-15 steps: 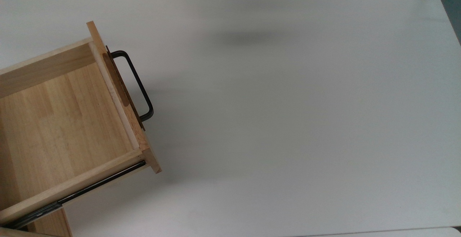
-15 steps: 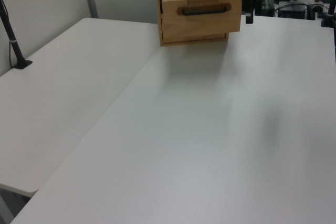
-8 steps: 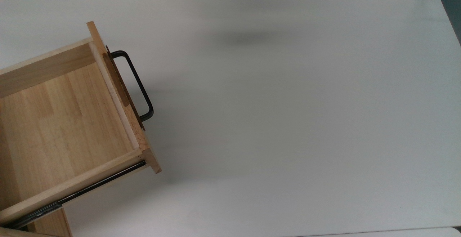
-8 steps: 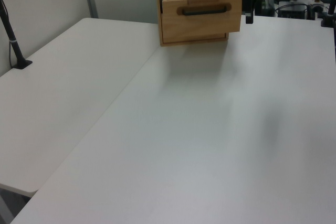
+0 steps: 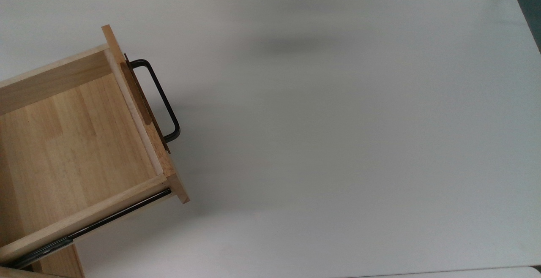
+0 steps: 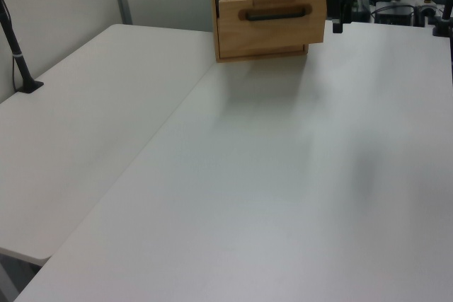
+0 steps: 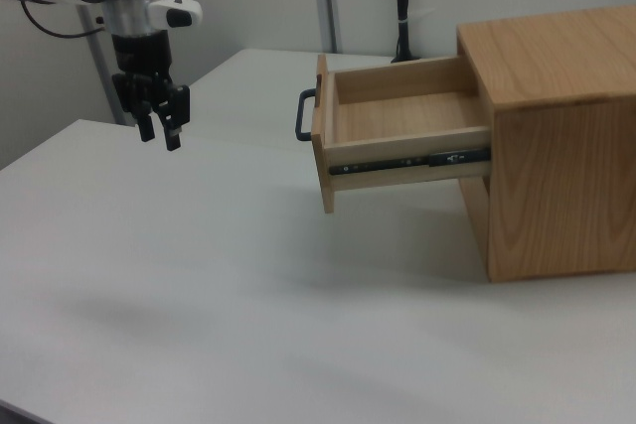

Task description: Close the drawer by sliding it

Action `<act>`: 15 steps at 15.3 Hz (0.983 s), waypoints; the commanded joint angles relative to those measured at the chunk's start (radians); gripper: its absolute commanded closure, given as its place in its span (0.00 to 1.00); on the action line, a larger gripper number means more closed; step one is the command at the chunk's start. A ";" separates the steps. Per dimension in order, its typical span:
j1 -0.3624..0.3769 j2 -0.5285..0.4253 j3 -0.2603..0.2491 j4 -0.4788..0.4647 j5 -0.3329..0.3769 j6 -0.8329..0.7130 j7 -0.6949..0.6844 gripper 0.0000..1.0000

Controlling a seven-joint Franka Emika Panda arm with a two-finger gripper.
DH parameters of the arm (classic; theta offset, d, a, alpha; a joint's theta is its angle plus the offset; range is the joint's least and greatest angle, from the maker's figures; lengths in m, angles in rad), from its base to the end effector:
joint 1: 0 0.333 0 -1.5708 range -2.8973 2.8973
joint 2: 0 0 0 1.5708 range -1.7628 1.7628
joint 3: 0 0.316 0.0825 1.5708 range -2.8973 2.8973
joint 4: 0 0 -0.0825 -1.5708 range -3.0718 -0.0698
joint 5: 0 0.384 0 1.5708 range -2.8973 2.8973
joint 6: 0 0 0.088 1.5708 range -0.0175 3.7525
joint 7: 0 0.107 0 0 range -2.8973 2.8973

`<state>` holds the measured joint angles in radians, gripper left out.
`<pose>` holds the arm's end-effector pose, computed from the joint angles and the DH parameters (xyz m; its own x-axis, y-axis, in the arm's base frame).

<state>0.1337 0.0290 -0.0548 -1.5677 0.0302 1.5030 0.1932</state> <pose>0.5532 0.0476 0.6043 0.9889 -0.1124 -0.0972 -0.1140 -0.9934 -0.0101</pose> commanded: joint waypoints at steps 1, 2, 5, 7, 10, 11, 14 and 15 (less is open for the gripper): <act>-0.002 0.021 0.004 0.005 -0.010 0.043 0.205 0.81; -0.002 0.034 0.004 0.005 -0.009 0.061 0.279 0.87; -0.012 0.066 0.004 0.005 -0.006 0.095 0.446 0.99; -0.012 0.100 0.003 0.015 -0.015 0.132 0.567 0.99; -0.014 0.169 -0.011 0.069 -0.026 0.196 0.685 1.00; -0.009 0.184 -0.040 0.089 -0.036 0.212 0.696 1.00; -0.006 0.242 -0.103 0.167 -0.036 0.268 0.703 1.00; -0.006 0.262 -0.120 0.185 -0.036 0.293 0.703 1.00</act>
<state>0.1196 0.2221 -0.1201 -1.4797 0.0025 1.7568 0.8705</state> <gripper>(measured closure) 0.991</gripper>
